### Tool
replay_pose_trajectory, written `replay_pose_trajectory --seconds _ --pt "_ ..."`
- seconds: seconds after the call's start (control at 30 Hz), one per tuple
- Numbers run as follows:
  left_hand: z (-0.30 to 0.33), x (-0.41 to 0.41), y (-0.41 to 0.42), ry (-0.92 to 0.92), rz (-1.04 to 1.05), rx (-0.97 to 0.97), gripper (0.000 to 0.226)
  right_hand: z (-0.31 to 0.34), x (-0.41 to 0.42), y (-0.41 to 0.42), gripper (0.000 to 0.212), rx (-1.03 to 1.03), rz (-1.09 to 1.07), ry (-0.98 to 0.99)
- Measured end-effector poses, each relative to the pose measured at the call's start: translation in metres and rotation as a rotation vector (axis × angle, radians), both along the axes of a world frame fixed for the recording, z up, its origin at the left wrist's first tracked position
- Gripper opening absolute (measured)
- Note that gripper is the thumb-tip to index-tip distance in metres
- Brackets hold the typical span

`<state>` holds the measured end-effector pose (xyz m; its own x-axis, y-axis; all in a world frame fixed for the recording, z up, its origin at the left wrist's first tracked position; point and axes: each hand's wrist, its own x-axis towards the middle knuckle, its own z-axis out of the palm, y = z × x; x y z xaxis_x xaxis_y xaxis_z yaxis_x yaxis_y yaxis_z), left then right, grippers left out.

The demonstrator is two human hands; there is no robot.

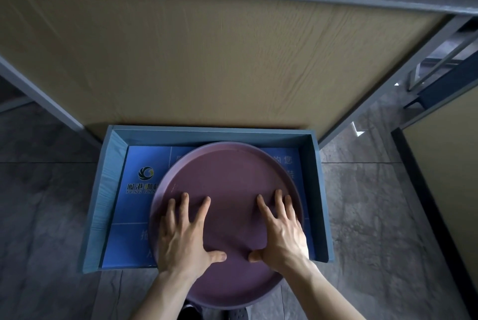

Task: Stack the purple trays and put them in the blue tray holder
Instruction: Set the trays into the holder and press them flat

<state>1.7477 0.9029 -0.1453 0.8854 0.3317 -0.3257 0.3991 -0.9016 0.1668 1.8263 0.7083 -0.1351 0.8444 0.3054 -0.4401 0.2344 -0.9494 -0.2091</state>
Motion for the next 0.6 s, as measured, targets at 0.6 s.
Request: replay_pose_trajectory --seconds 0.6 --pt "0.081 0.018 0.016 -0.051 -0.07 -0.092 0.107 0.069 0.021 -0.009 0.108 -0.026 -0.002 0.047"
